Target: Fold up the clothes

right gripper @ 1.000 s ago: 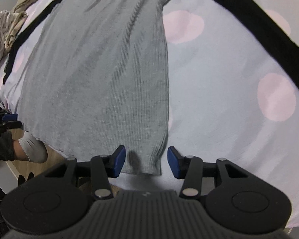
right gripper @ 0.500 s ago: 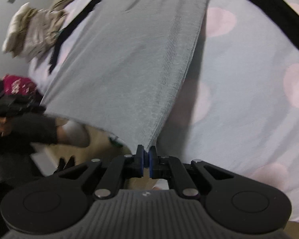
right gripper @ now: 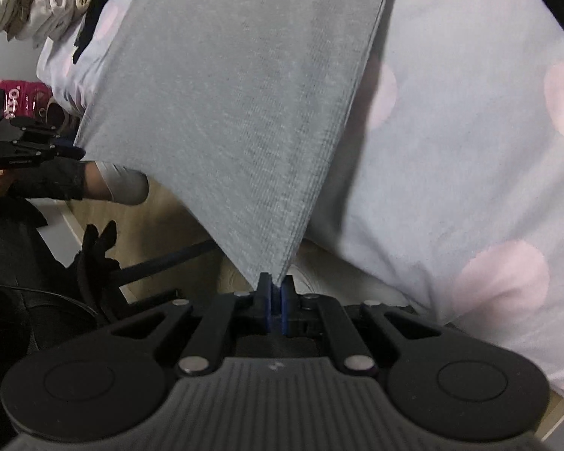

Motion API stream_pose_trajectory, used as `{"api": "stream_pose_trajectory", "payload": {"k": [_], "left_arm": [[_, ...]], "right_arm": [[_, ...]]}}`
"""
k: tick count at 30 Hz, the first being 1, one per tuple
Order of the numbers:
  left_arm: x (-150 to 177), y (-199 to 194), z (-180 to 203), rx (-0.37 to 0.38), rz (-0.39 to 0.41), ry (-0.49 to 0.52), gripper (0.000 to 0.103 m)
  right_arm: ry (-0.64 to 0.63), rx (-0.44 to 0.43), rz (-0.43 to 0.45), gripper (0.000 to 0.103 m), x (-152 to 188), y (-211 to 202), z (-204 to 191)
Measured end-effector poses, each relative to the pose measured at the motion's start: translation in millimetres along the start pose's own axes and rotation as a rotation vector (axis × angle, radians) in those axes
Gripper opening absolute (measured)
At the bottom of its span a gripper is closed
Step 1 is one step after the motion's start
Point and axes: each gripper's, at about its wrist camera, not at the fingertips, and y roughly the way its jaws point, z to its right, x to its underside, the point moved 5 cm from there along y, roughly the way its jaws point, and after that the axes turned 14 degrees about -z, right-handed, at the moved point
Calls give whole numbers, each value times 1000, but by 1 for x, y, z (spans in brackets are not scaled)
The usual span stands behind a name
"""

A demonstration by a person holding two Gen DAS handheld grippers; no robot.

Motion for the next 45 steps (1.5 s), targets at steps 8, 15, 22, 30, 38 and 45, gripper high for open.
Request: {"api": "stream_pose_trajectory", "payload": {"k": [8,15,22,30,38,45], "left_arm": [[17,-33,-46,-169,-23,-160,24],[15,-88,-112,-309,383,-418,40],[26,-87,-158,-241,450,-661,40],[28,-94,-192,-244,556,-781,39],[18,-84,-197,-226,542,-774,37],[16,-83,-196,-237,530,-762,37]], "right_arm": [[-45,258,-60,11,-9,5,-12],[-148,298,52,31,-32,-23,-63],[-233,323,95,35,-50,-33,-100],[-241,349,72,38,-59,-25,-98],[-244,352,73,39,-57,-23,-97],[-248,359,77,43,-58,-24,-97]]}}
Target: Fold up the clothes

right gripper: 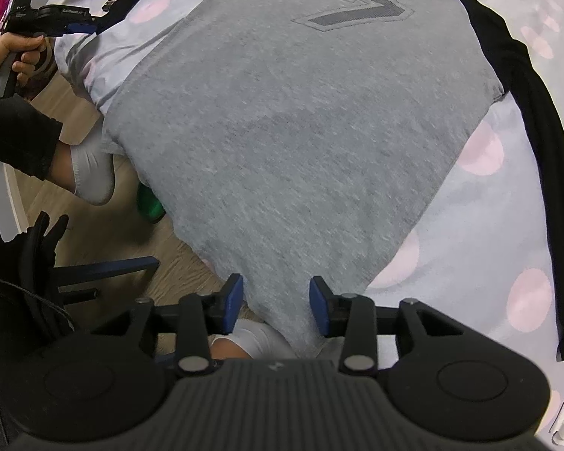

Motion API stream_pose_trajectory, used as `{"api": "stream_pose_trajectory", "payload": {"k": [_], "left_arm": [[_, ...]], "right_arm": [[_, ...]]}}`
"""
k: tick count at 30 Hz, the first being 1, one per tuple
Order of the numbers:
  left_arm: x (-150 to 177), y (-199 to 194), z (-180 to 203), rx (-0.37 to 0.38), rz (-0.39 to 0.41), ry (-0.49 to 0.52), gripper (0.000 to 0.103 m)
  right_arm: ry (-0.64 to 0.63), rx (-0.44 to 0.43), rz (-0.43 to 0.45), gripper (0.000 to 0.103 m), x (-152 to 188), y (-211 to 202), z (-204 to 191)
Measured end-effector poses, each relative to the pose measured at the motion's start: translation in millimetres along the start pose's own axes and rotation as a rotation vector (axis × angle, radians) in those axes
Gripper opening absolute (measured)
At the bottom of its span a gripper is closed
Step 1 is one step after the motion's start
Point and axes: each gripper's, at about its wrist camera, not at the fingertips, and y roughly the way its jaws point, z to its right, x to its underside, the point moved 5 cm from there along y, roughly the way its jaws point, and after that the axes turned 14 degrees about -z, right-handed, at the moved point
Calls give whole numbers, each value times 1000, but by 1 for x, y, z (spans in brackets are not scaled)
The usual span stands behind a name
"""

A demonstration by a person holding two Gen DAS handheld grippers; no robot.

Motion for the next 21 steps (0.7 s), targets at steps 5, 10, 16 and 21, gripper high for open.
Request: {"api": "stream_pose_trajectory", "payload": {"k": [5,10,16,21], "left_arm": [[0,-2,0,30,-6,2,7],[1,-16,4,60,38,20,5],[1,-40,24,75,101,95,5],[0,-69,72,13,207,330,5]], "right_arm": [[-1,5,-7,43,0,2,2],[2,10,-14,43,1,4,3],[0,14,-25,43,4,6,5],[0,16,-21,44,5,5,7]]}}
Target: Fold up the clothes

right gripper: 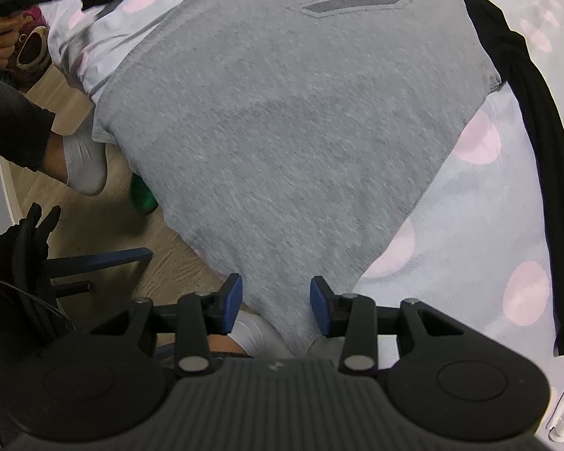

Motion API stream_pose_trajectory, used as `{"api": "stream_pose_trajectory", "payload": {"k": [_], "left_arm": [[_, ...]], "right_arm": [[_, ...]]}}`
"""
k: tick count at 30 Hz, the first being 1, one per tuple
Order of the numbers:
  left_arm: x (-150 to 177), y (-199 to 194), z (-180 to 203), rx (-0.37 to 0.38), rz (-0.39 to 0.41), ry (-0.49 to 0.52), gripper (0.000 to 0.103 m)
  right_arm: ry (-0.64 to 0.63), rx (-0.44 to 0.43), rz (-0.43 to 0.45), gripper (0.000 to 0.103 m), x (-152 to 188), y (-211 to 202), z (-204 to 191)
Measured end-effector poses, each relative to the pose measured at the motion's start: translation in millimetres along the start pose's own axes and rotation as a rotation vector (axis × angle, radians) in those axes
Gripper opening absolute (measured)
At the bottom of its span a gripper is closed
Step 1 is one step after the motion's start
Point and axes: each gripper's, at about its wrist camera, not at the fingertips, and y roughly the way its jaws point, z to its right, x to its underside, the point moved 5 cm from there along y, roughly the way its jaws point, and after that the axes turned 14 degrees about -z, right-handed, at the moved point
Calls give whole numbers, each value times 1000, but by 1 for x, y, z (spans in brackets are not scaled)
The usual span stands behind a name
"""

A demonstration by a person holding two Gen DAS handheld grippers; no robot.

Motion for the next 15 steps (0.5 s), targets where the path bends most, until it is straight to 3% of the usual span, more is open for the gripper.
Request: {"api": "stream_pose_trajectory", "payload": {"k": [3,6,10,15], "left_arm": [[-11,-13,25,28,39,62,5],[-28,-24,36,86,56,32,5],[-64,-42,30,140,88,-42,5],[-119,-88,-3,266,177,-246,5]], "right_arm": [[-2,2,5,44,2,-1,1],[-1,2,12,44,4,-2,2],[0,6,20,44,8,-3,4],[-2,9,34,44,13,-4,6]]}}
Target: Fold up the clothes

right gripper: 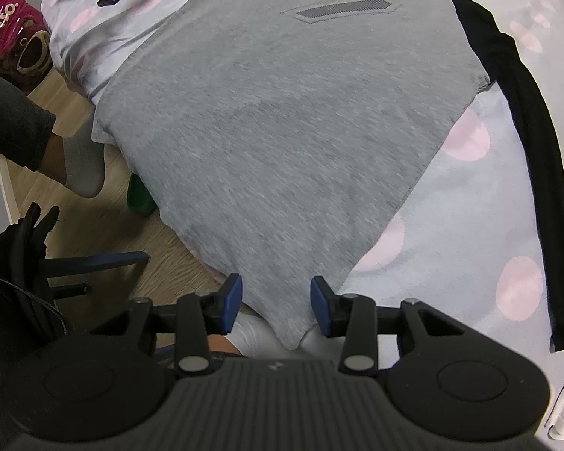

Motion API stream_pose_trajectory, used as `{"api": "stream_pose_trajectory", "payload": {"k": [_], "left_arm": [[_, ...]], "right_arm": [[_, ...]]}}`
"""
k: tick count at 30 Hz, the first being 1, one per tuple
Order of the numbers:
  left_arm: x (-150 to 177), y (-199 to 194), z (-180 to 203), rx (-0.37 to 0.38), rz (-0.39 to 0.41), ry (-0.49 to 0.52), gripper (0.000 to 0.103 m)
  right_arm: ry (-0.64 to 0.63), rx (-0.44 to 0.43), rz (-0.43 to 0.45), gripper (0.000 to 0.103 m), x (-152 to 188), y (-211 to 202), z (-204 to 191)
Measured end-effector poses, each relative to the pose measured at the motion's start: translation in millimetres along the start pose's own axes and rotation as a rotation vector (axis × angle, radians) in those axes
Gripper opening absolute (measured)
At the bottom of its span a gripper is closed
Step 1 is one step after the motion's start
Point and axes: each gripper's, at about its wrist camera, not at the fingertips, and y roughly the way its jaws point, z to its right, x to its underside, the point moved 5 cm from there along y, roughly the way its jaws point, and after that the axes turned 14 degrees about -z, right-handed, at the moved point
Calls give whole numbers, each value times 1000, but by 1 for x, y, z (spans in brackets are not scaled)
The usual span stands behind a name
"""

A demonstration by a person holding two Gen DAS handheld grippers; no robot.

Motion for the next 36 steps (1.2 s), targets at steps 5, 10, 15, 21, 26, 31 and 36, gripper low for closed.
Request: {"api": "stream_pose_trajectory", "payload": {"k": [5,10,15,21,26,31,36], "left_arm": [[-48,-38,16,-49,117,98,5],[-75,-48,18,-120,128,162,5],[-95,-65,12,-108,196,110,5],[-100,-35,25,-132,90,181,5],[-97,-21,-2,-188,80,78,5],[-97,-30,-40,-239,88,10,5],[-88,-17,-71,-288,9,7,5]], "right_arm": [[16,2,17,44,5,-3,4],[19,4,10,44,9,-1,5],[20,5,19,44,7,-4,4],[22,6,11,44,7,-2,5],[17,7,17,44,5,-4,4],[22,3,16,44,5,-3,5],[30,3,1,44,5,-1,5]]}}
